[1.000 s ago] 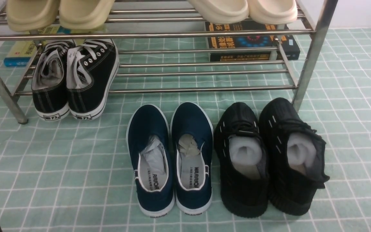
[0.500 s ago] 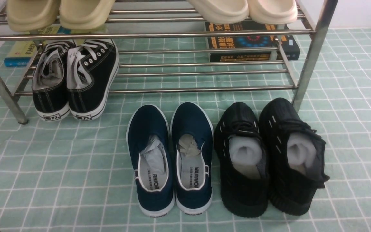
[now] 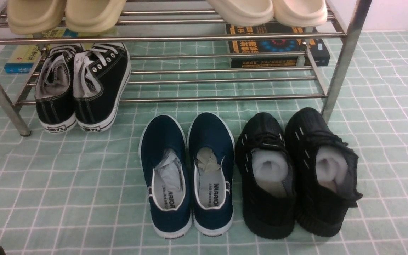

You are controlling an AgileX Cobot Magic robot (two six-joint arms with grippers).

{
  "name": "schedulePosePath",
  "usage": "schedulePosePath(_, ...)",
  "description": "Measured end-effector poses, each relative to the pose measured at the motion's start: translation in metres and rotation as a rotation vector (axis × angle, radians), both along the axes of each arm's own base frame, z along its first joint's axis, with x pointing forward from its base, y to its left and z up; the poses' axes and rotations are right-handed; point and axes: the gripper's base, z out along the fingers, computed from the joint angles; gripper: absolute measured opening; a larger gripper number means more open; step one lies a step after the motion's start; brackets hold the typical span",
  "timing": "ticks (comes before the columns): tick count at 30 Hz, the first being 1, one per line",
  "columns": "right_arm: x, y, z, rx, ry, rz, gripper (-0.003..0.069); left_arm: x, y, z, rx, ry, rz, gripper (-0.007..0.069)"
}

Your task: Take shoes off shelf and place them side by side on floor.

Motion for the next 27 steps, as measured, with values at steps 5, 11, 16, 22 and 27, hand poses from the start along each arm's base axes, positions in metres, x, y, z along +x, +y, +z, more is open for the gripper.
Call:
schedulePosePath(5,0.0000,0.0000,0.0000,0.000,0.000,0.000,0.0152,0.0000,0.0000,0.0000,-0.002,0.000,0.001,0.0117)
schedulePosePath(11,0.0000,0.0000,0.0000,0.000,0.000,0.000,0.0162,0.0000,0.0002,0.0000,0.001,0.000,0.002,0.0125)
schedulePosePath(16,0.0000,0.0000,0.0000,0.000,0.000,0.000,0.0168,0.0000,0.0003,0.0000,0.005,0.000,0.002,0.0126)
schedulePosePath(22,0.0000,0.0000,0.0000,0.000,0.000,0.000,0.0178,0.0000,0.0004,0.0000,0.007,0.000,0.003,0.0127)
schedulePosePath(27,0.0000,0.0000,0.0000,0.000,0.000,0.000,0.0185,0.0000,0.0005,0.0000,0.009,0.000,0.003,0.0136)
